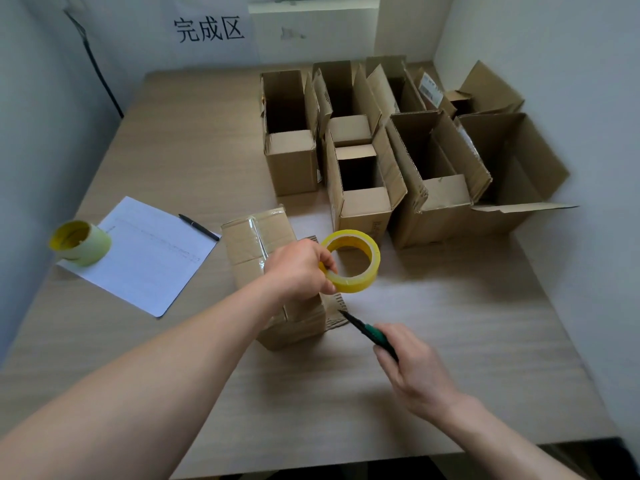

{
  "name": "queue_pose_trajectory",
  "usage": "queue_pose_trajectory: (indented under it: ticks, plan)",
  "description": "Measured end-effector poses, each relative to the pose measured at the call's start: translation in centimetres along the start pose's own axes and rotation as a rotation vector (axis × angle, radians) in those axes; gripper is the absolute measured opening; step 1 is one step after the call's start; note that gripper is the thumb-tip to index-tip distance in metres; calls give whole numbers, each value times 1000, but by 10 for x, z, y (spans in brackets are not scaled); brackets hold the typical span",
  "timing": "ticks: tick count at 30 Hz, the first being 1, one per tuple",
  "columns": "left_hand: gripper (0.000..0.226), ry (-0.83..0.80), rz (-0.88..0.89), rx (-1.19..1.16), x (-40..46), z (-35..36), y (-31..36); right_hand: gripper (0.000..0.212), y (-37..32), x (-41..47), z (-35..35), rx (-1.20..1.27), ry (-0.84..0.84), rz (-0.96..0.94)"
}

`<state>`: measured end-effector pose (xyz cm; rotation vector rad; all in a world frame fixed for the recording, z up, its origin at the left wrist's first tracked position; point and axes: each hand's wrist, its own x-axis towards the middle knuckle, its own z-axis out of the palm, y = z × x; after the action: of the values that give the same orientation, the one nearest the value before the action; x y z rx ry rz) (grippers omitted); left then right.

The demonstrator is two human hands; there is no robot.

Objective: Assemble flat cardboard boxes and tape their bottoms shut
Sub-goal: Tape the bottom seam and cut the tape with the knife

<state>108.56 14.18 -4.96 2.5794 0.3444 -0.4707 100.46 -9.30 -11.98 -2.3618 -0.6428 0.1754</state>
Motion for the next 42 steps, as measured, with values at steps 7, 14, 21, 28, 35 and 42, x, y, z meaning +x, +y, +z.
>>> queue_pose_trajectory:
  ticks: [7,14,21,28,35,42]
  plan:
    - [26,-7,28,-27,-1,-1,-4,31,-14,13,15,-16,39,-36]
    - [24,-17,37,-42,0,-1,-4,33,8,10,27,-228,-19,124]
    - [25,-6,37,-27,0,0,-4,48,31,14,1,-334,141,251]
    - [28,20,68,57,-1,0,-4,68,-39,98,-17,-399,144,-323]
    - [38,47,170,35,-5,4,-15,82,-39,120,-14,-202,-226,-78]
    - [45,315,578,143,-39,27,-45,30,-44,131,-14,-3,-411,61]
